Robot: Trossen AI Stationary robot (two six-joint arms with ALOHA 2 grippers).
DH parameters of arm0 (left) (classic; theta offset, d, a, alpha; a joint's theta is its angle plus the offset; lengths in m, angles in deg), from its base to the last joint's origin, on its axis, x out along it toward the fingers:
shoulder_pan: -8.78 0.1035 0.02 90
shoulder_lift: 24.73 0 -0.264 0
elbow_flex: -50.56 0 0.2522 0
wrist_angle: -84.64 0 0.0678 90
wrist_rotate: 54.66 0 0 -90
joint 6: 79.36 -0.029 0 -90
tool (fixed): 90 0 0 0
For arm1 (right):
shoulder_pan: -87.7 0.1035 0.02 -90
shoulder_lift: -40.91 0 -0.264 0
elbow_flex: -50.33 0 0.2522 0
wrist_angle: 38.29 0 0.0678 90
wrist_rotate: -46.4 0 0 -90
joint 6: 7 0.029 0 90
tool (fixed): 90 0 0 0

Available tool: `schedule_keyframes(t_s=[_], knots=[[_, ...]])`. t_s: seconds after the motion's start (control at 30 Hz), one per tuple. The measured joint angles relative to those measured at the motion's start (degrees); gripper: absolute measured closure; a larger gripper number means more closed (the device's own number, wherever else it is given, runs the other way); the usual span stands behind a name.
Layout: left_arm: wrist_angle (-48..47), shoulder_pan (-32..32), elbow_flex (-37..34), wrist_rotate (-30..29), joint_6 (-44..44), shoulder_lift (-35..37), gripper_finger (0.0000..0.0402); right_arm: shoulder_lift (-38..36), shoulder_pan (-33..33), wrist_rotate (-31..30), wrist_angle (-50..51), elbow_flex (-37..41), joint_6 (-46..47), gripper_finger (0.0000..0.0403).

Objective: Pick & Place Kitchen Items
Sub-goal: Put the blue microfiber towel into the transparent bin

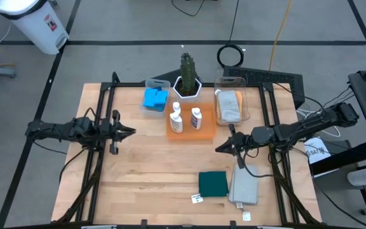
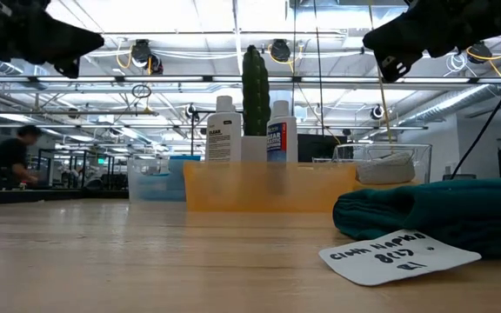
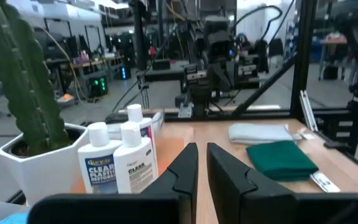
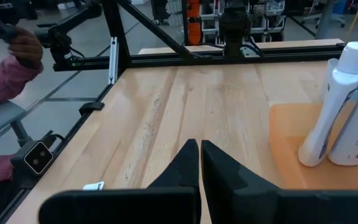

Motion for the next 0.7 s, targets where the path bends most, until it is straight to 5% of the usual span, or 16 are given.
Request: schedule_keyframes(t_s=[0.47,0.7], knots=[[2.4,0.0,-7.9,-0.2,3.4,4.4,0.0364,0.0,0.0,0.0,0.0,0.0,-3.2,0.0403],[2.4,0.0,-8.0,-6.0,0.9,4.4,0.0364,0.0,0.0,0.0,0.0,0.0,-4.7,0.0403]])
